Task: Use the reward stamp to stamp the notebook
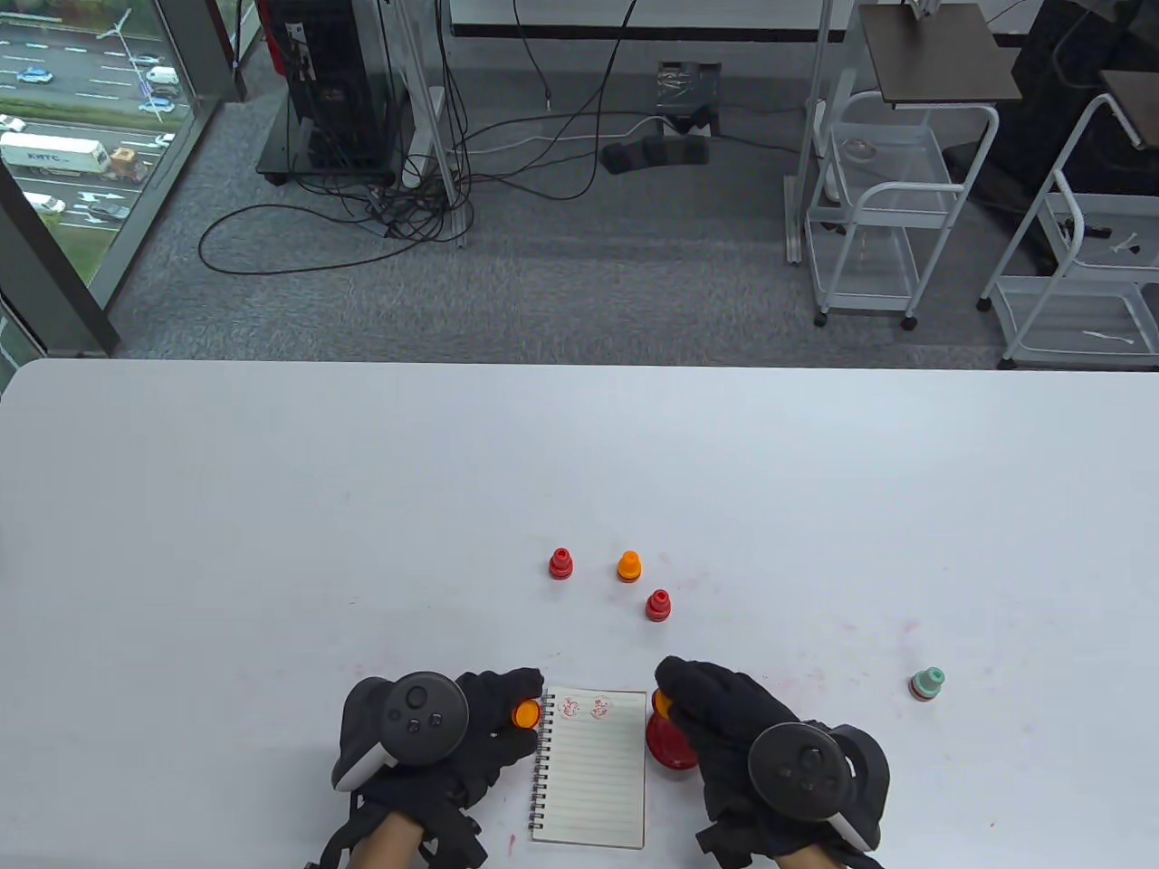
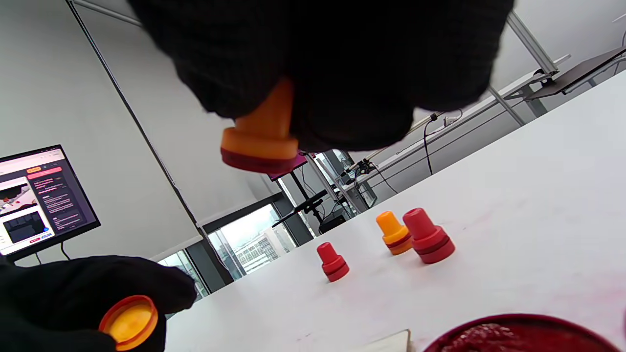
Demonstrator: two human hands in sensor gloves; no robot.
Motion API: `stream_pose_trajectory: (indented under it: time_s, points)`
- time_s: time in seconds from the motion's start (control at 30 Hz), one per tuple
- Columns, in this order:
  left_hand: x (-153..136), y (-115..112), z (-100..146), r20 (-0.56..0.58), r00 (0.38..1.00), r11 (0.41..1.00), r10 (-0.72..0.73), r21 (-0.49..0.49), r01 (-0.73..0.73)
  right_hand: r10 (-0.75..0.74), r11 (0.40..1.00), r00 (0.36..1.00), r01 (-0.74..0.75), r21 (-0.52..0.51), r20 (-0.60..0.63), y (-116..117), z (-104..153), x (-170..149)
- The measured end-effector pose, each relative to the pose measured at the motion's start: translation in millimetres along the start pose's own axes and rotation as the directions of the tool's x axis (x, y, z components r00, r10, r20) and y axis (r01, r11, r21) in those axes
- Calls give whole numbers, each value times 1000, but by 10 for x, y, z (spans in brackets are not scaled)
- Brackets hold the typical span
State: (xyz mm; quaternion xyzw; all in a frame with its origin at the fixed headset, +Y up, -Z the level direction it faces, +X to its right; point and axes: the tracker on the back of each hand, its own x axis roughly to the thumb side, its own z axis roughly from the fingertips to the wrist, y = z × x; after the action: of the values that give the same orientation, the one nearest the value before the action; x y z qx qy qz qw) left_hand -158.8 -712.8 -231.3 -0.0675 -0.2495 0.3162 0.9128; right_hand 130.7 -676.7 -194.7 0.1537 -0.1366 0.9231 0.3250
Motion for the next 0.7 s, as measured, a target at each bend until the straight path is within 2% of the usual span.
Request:
stream_pose_trajectory:
  time_s: [0.4, 0.57, 0.7]
  points:
    - [329, -184, -56, 124, 991, 999, -42, -5, 43, -99, 994, 993, 95, 54, 70, 150, 26, 188]
    - [370, -206, -64, 143, 990, 1000, -17, -1, 17, -160, 985, 983, 153, 77, 87, 208, 29, 237]
    - [370, -203, -64, 137, 990, 1000, -23, 3, 23, -152, 984, 982, 141, 108, 108, 256, 23, 262]
